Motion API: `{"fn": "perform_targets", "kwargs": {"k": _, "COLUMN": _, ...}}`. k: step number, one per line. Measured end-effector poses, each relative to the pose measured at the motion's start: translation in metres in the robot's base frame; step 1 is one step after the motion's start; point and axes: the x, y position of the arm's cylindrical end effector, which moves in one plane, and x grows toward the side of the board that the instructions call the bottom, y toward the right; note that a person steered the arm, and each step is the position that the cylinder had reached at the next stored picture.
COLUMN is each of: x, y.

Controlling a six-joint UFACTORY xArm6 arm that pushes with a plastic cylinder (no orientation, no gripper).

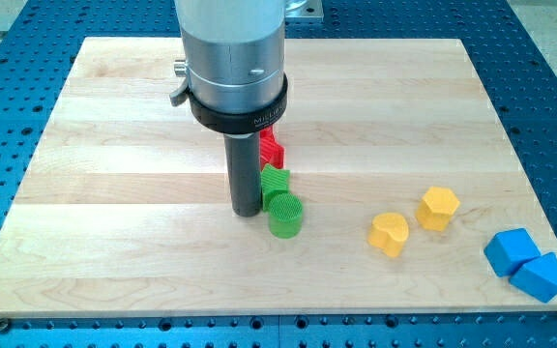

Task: Arrange the green and red blocks to form a vertical line

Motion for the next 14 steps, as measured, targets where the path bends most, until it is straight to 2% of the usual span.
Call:
{"fn": "perform_targets", "kwargs": {"k": 1, "x": 0.000, "y": -0.009}}
{"fn": "perform_targets", "kwargs": {"k": 3, "x": -0.050, "y": -0.051}}
{"fn": "perform_targets", "kwargs": {"k": 5, "x": -0.106, "y": -0.034}}
{"fn": "perform_targets", "kwargs": {"k": 7, "x": -0.135, "y": -0.027}}
{"fn": "perform_targets", "kwargs": {"k": 9, "x": -0.139, "y": -0.030}}
{"fn": "perform_targets", "kwargs": {"k": 10, "x": -0.119, "y": -0.066}}
{"fn": "perform_targets", "kwargs": {"k": 13, "x": -0.117, "y": -0.017}}
{"fn": "perform_targets", "kwargs": {"k": 14, "x": -0.117, "y": -0.026}}
